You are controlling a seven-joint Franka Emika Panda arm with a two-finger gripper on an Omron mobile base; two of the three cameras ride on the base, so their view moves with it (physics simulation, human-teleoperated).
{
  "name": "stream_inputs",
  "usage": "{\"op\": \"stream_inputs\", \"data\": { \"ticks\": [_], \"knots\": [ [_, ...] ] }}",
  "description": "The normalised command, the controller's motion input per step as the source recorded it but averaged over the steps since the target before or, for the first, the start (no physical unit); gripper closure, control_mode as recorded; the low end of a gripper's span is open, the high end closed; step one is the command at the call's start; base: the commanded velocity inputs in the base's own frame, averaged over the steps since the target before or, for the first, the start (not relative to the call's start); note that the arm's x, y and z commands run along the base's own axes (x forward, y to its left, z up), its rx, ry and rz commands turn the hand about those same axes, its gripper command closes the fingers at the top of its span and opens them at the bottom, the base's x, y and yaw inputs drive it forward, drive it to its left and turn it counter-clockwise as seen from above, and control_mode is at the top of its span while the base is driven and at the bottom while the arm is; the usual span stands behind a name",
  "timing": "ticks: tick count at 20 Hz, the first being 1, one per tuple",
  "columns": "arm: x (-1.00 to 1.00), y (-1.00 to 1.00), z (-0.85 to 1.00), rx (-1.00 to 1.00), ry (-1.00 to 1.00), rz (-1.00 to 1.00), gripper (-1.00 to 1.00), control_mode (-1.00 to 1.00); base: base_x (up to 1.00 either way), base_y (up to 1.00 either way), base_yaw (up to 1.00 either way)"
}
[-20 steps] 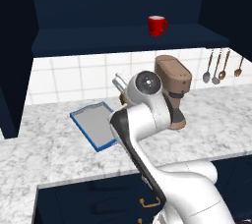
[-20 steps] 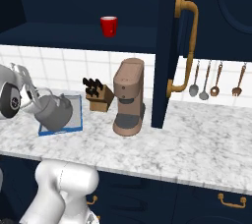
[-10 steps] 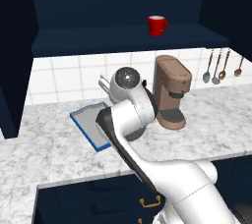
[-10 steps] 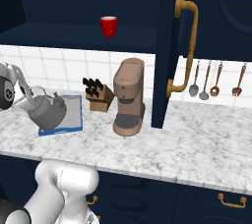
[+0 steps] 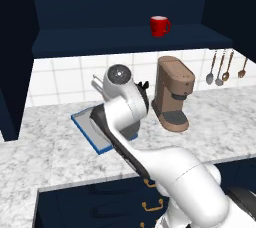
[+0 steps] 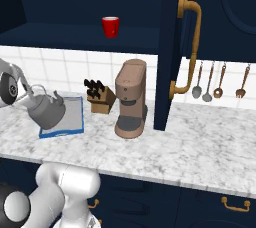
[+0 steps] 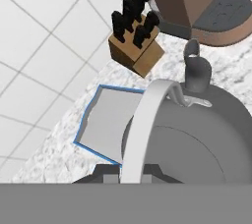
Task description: Pick the kettle from the counter and place it on the tray. Then pick the mug from the cabinet and place it on the tray. Then close the cabinet doors.
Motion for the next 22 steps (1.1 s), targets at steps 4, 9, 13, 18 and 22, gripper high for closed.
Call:
{"op": "stream_inputs", "data": {
  "ticks": [4,9,13,18,22],
  "knots": [
    [0.45,0.12,-0.20,0.03,0.00,0.11,1.00,-1.00,0.00,0.00,0.00],
    [0.42,0.11,-0.23,0.07,0.00,0.08,1.00,-1.00,0.00,0.00,0.00],
    [0.37,0.12,-0.33,0.10,0.00,0.00,1.00,-1.00,0.00,0.00,0.00],
    [0.41,0.04,-0.29,0.12,0.00,0.00,1.00,-1.00,0.00,0.00,0.00],
    [0.35,0.01,-0.20,0.09,-0.11,0.00,1.00,-1.00,0.00,0.00,0.00]
  ]
}}
